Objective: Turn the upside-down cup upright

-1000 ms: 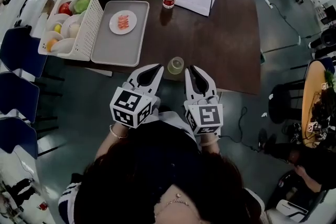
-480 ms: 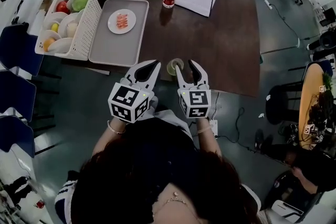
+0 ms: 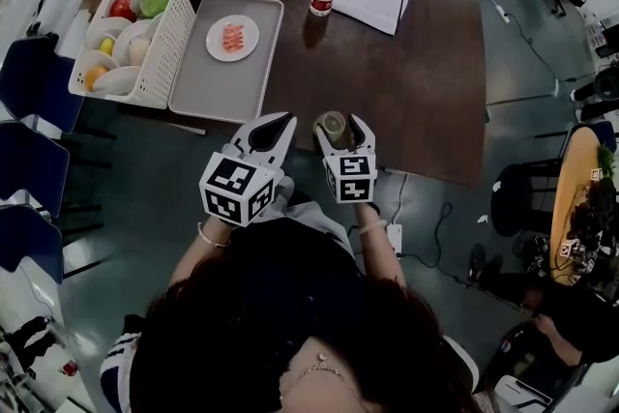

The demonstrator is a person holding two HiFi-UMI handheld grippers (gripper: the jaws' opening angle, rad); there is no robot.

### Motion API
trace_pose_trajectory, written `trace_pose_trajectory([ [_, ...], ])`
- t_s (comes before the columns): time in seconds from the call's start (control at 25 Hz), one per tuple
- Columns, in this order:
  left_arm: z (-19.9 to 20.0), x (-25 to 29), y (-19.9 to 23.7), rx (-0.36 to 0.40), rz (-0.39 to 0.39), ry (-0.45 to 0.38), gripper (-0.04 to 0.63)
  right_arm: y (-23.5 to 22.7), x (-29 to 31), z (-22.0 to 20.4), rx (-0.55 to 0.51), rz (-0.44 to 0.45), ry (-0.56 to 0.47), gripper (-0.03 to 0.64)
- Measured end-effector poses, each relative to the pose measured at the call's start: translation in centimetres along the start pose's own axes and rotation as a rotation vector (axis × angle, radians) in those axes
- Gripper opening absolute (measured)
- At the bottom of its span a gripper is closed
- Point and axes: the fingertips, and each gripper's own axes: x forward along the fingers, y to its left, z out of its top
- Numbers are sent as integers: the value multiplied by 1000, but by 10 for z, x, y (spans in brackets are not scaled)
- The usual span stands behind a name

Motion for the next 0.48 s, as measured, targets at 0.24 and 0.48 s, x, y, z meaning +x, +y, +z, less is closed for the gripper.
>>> trace_pose_trajectory([
  [0.24,-5,-4,3,-9,6,14,0,1,18,-18,8,2,55,319],
  [0.48,-9,-8,9,-16,17,27,0,-2,28,-38,10,-9,123,325],
])
